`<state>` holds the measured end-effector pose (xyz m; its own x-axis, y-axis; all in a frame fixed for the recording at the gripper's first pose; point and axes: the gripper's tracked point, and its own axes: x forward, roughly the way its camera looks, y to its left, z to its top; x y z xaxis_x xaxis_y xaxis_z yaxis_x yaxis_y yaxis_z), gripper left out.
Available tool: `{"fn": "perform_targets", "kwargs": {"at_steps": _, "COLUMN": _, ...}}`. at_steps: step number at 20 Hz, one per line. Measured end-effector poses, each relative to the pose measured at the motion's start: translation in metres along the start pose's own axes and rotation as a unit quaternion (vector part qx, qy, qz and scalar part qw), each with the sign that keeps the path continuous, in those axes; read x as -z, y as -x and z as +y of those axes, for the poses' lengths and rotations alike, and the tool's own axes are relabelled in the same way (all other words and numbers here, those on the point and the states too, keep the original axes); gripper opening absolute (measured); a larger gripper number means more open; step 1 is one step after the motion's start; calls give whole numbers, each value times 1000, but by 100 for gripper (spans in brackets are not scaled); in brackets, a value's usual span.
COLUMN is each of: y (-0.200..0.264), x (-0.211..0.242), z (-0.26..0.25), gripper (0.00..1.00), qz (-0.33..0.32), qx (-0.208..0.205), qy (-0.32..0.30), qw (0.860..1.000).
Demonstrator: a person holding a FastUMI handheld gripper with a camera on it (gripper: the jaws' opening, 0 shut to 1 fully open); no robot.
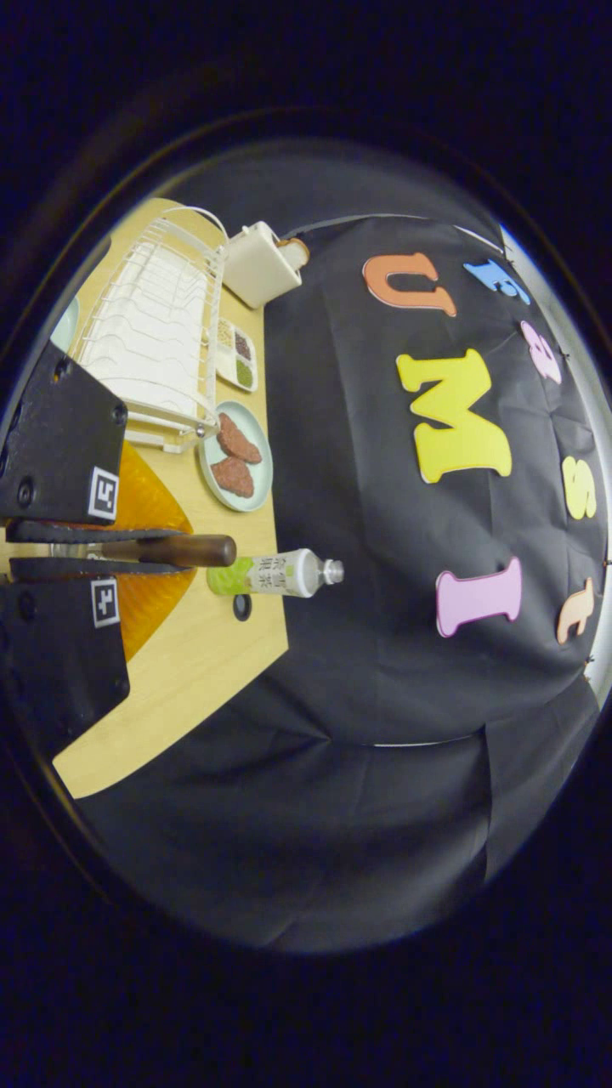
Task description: Take the plate from the dish rack, then take the spoon from the basket and place it into the plate.
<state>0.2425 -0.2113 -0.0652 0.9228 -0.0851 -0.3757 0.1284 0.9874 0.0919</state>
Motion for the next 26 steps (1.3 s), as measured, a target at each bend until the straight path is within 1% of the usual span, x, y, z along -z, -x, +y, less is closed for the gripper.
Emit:
{"fn": "perform_targets", "kwargs": {"at_steps": 5, "y": 65, "x": -19, "z": 18, "gripper": 12, "qz": -60, "qx": -1, "qy": 7, "qw": 998}}
{"fn": "perform_targets", "kwargs": {"at_steps": 7, "y": 91, "x": -18, "z": 26, "gripper": 12, "qz": -81, "qx": -5, "qy": 14, "qw": 997}}
{"fn": "perform_targets", "kwargs": {"at_steps": 9, "y": 113, "x": -9, "z": 40, "gripper": 12, "qz": -89, "qx": -17, "qy": 16, "qw": 996}}
{"fn": "perform_targets", "kwargs": {"at_steps": 15, "y": 158, "x": 54, "z": 91, "gripper": 12, "qz": -83, "qx": -58, "qy": 12, "qw": 995}}
{"fn": "perform_targets", "kwargs": {"at_steps": 17, "y": 166, "x": 81, "z": 106, "gripper": 12, "qz": -73, "qx": -62, "qy": 1, "qw": 995}}
{"fn": "perform_targets", "kwargs": {"at_steps": 20, "y": 169, "x": 125, "z": 128, "gripper": 12, "qz": -42, "qx": -63, "qy": -34, "qw": 997}}
{"fn": "perform_targets", "kwargs": {"at_steps": 23, "y": 166, "x": 165, "z": 153, "gripper": 12, "qz": 2, "qx": -78, "qy": -73, "qw": 994}}
{"fn": "perform_targets", "kwargs": {"at_steps": 26, "y": 169, "x": 188, "z": 165, "gripper": 12, "qz": 27, "qx": -90, "qy": -81, "qw": 992}}
